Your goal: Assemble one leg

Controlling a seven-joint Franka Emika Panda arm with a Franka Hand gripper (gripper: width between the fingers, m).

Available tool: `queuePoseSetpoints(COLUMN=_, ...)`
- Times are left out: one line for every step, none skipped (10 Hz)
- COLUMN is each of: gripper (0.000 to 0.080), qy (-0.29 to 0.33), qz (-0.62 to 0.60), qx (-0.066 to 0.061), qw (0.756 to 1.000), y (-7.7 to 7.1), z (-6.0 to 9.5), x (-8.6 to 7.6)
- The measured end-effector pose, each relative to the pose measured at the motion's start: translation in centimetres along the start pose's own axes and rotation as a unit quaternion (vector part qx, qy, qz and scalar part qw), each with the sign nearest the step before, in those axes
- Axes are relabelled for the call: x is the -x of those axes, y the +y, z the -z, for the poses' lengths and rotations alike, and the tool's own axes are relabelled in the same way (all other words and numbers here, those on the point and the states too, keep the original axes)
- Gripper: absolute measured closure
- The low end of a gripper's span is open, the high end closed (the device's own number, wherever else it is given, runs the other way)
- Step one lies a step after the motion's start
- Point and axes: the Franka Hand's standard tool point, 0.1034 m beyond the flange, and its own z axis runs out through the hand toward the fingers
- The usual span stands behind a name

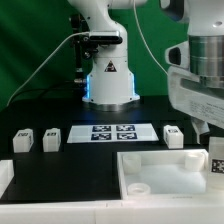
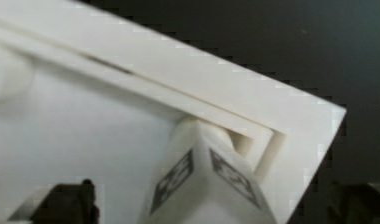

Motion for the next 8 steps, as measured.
queuePoseSetpoints(gripper=0.0150, qy=0.001, qz=0.068, qx=0.000, qw=0.998, y=0.02, z=0.02, x=-0.12)
queuePoseSetpoints(gripper=0.0150, qy=0.001, qz=0.142, qx=0.000, qw=0.990, y=0.04, z=-0.02, x=-0.12)
queuePoseSetpoints(gripper=0.0150, qy=0.001, qz=0.204, qx=0.000, qw=0.979, y=0.05, z=-0.03, x=-0.14)
queuePoseSetpoints(gripper=0.0150, qy=0.001, qz=0.249, qx=0.001, qw=0.969, y=0.06, z=-0.05, x=-0.14)
queuePoseSetpoints(gripper=0.0150, qy=0.010, qz=0.340, qx=0.000, qw=0.941, y=-0.15, z=-0.23, x=-0.27)
queuePoseSetpoints(gripper=0.0150, qy=0.016, qz=0.353, qx=-0.003, qw=0.935, y=-0.47, z=-0.54, x=-0.09)
queuePoseSetpoints(gripper=0.0173, qy=0.014, qz=0.330, qx=-0.005, qw=0.944, y=-0.49, z=-0.54, x=-0.03)
queuePoseSetpoints(gripper=0.0173, qy=0.013, qz=0.323, qx=-0.006, qw=0.946, y=-0.47, z=-0.56, x=-0.05)
